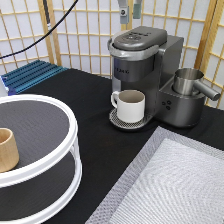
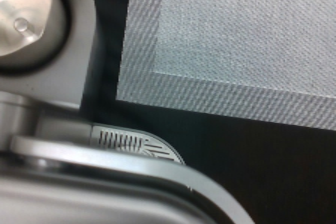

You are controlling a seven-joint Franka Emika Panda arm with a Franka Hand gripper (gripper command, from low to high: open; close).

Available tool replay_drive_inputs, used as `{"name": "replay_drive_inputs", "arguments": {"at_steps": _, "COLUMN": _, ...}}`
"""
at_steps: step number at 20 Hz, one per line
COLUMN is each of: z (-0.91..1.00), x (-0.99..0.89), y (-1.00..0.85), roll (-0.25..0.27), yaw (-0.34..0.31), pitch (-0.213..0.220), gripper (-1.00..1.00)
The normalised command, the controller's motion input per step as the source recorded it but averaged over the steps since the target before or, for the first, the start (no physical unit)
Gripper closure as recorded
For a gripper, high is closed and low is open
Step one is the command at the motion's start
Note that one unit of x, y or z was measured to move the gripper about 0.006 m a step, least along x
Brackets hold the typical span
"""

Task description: Make coffee

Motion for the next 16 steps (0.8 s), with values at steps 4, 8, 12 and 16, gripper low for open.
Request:
{"name": "replay_drive_inputs", "arguments": {"at_steps": 4, "z": -0.15, "x": -0.3, "y": -0.04, "roll": 0.0, "yaw": 0.0, "pitch": 0.0, "gripper": -1.0}}
{"name": "replay_drive_inputs", "arguments": {"at_steps": 8, "z": -0.16, "x": -0.17, "y": -0.03, "roll": 0.0, "yaw": 0.0, "pitch": 0.0, "gripper": -1.0}}
{"name": "replay_drive_inputs", "arguments": {"at_steps": 12, "z": -0.26, "x": -0.06, "y": -0.04, "roll": 0.0, "yaw": 0.0, "pitch": 0.0, "gripper": -1.0}}
{"name": "replay_drive_inputs", "arguments": {"at_steps": 16, "z": -0.13, "x": 0.02, "y": 0.03, "roll": -0.014, "yaw": 0.0, "pitch": 0.0, "gripper": -1.0}}
